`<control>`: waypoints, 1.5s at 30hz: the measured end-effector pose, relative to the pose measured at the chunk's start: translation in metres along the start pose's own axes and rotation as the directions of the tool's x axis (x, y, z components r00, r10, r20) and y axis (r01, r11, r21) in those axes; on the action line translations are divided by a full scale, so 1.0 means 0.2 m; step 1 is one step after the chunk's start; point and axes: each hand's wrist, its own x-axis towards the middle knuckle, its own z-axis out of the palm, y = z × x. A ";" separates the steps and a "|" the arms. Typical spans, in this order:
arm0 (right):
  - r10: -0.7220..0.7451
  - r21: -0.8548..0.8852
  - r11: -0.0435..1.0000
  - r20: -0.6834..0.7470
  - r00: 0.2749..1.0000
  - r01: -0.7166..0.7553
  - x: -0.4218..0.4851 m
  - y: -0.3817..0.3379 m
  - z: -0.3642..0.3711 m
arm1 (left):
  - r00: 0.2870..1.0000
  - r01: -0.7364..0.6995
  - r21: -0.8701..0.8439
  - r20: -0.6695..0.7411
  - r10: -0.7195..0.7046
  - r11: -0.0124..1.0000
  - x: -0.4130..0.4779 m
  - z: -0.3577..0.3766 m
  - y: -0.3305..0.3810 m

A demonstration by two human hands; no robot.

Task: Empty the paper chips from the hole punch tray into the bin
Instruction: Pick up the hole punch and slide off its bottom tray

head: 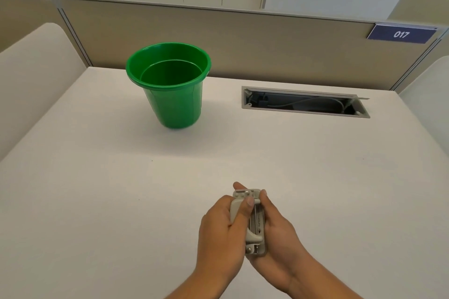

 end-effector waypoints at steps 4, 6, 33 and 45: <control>0.007 0.040 0.999 0.012 1.000 -0.007 0.00 -0.01 0.04 | 0.999 -0.028 -0.021 -0.030 0.027 0.999 0.01 -0.02 0.04; 0.011 0.051 0.999 0.012 1.000 -0.012 -0.01 -0.02 0.06 | 0.999 -0.029 -0.018 -0.032 0.028 0.999 0.01 -0.03 0.05; 0.014 -0.452 0.879 0.350 0.937 0.155 -0.15 -0.18 0.08 | 0.997 0.007 -0.100 -0.081 -0.015 0.995 0.09 -0.10 0.13; -0.017 -0.485 0.852 0.353 0.935 0.199 -0.14 -0.15 0.12 | 0.993 0.016 -0.064 -0.113 -0.023 0.998 0.10 -0.10 0.12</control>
